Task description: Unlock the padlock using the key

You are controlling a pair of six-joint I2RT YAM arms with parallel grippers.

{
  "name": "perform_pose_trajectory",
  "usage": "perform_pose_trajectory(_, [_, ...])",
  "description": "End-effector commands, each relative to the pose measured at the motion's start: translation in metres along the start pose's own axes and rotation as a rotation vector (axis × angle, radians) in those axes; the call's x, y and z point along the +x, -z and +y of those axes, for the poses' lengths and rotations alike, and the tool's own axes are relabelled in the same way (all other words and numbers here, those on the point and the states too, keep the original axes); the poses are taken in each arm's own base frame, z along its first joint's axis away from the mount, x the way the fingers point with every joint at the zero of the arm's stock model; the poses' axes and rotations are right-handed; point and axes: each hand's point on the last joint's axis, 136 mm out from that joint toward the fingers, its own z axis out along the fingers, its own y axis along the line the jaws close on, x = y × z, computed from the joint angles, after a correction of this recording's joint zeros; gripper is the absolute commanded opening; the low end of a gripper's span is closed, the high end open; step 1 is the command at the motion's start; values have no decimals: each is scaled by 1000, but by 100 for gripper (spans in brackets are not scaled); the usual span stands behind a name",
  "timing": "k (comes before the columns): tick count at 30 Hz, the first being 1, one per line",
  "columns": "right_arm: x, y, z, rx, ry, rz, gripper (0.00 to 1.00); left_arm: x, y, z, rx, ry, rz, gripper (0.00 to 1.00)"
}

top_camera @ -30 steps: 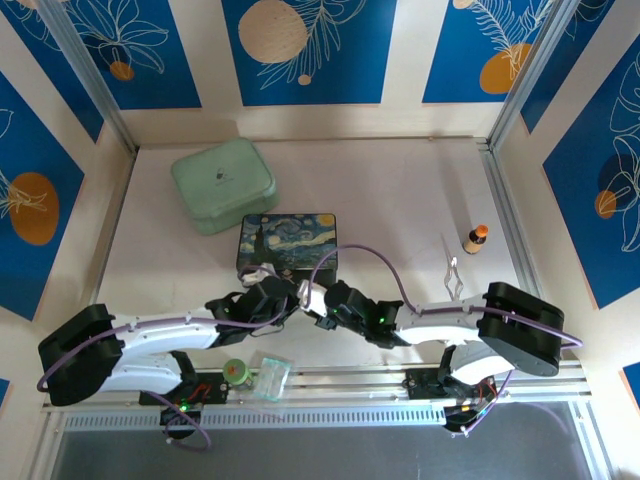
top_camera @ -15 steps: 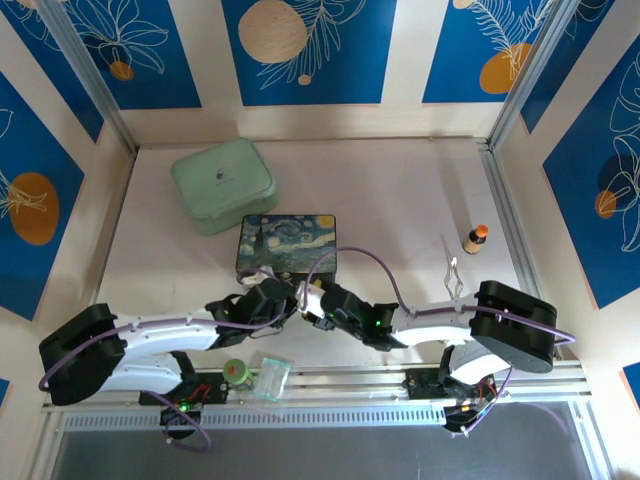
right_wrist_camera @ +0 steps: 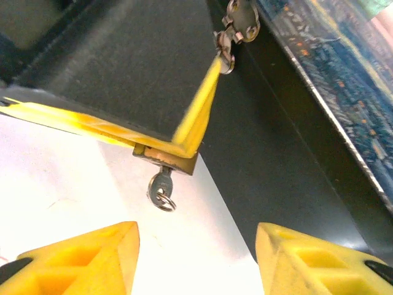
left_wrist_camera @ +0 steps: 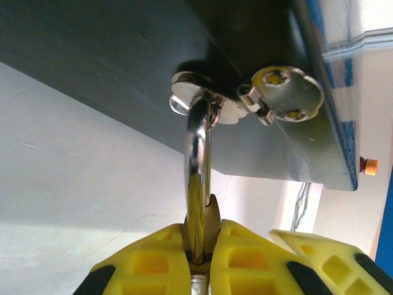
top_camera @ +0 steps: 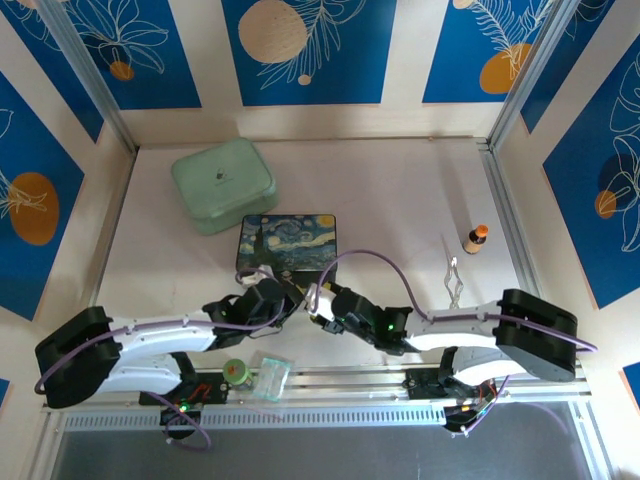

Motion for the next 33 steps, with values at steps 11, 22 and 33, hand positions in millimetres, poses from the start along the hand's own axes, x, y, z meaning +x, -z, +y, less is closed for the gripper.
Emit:
perform_pose_trajectory(11, [-20, -11, 9, -37, 57, -49, 49, -10, 13, -23, 88, 17, -34, 0])
perform_pose_trajectory(22, [-39, -24, 6, -30, 2, -88, 33, -8, 11, -22, 97, 27, -23, 0])
perform_pose_trajectory(33, [-18, -21, 2, -109, -126, -39, 14, -9, 11, -24, 105, 28, -24, 0])
